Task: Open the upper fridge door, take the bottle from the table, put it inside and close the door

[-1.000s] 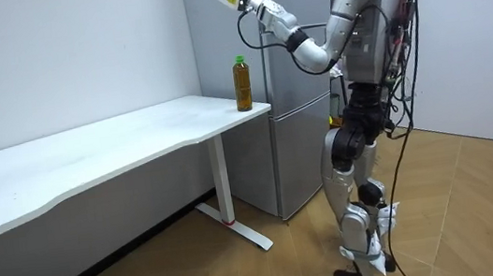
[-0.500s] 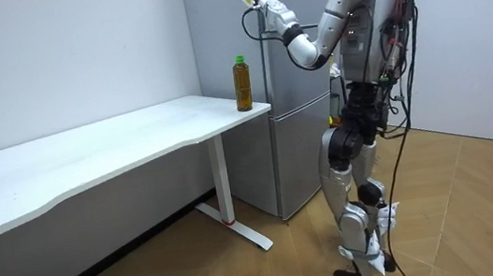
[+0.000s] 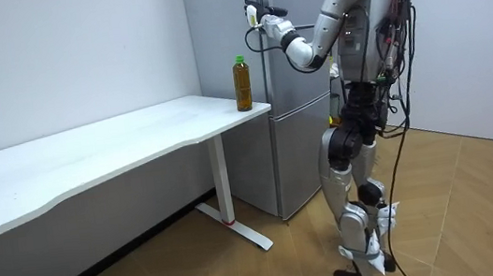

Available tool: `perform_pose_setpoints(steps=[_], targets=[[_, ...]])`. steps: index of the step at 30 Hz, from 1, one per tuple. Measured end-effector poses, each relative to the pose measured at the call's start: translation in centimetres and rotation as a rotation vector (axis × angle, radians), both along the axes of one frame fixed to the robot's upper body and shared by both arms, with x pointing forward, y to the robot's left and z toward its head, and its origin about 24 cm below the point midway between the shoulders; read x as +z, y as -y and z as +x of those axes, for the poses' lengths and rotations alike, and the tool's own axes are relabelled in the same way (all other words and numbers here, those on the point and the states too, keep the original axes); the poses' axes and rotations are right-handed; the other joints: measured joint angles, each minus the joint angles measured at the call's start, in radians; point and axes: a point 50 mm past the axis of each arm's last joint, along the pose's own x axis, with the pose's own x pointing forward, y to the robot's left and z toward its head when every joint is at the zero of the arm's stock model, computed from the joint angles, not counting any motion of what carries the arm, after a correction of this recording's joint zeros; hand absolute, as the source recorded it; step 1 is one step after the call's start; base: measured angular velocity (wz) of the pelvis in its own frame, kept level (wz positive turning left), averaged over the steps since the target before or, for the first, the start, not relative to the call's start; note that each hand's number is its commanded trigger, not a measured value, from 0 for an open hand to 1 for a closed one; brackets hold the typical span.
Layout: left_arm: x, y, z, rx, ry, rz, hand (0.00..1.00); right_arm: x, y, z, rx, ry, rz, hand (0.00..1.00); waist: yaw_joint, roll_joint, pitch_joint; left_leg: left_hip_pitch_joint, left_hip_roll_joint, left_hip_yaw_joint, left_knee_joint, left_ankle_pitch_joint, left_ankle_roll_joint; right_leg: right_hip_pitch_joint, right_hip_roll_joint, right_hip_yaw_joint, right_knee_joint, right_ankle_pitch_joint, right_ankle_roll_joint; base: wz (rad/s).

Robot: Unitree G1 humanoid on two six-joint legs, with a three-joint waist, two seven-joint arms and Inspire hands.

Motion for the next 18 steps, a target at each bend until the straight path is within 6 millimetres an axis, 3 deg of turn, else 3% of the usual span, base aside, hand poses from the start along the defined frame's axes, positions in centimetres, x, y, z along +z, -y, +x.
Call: perform_pose_setpoints(steps=[18], targets=[[-0.37,0.05,0.19,-0.017,-0.023,-0.02,0.0,0.19,0.19,0.35,0.012,0.02,-0.004,0.0,-0.004,0.008,0.0019,0.001,0.001,0.0,-0.002,0.0,0.0,-0.004,-0.001,-0.005,0.011,0.0,0.0,0.01]])
